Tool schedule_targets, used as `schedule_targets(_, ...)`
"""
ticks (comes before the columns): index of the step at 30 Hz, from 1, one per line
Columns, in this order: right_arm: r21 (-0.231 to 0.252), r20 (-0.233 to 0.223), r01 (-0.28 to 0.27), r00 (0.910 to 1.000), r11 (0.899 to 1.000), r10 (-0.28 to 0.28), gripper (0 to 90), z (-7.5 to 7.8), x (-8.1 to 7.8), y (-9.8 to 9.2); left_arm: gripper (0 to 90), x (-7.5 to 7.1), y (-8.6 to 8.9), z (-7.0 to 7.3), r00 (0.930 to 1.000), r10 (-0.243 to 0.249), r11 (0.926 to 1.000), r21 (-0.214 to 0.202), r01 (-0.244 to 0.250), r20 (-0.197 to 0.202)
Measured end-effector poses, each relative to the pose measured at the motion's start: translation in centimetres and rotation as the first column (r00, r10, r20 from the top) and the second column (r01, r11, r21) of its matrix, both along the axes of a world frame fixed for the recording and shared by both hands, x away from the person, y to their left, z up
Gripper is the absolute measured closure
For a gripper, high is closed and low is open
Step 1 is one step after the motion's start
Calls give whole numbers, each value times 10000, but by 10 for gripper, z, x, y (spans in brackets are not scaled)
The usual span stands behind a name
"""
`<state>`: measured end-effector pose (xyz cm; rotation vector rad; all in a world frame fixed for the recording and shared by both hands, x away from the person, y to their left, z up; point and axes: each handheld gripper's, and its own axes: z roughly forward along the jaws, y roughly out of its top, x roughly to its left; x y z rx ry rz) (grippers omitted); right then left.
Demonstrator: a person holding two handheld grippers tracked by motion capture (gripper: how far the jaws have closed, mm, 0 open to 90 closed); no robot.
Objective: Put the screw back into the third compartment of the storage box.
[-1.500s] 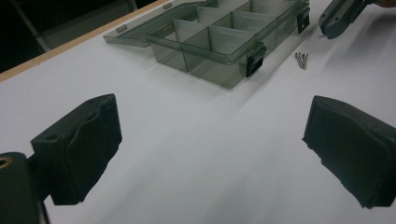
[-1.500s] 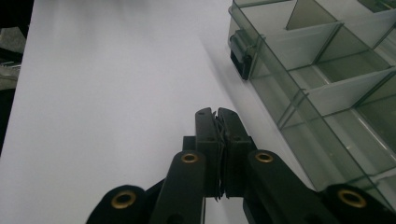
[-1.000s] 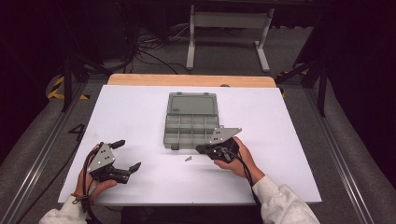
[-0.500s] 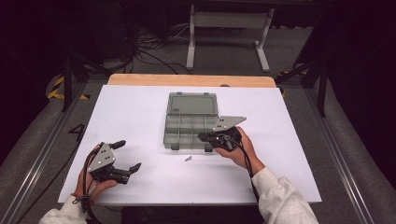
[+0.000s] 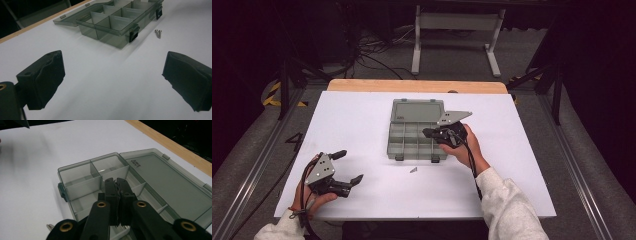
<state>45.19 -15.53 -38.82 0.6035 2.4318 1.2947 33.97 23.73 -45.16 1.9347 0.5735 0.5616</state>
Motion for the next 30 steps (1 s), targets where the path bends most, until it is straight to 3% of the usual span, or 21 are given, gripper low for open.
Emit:
schedule_targets(12, -145, -335, 515, 9981, 9986, -520, 887, -5, 26, 1, 46, -1, 1, 1, 10000, -8, 10000, -22, 8, 78)
schedule_targets(30, -617, -722, 906, 9929, 9940, -950, 886, -19, 43, 5, 47, -1, 0, 1, 10000, -83, 10000, -7, 83, 49)
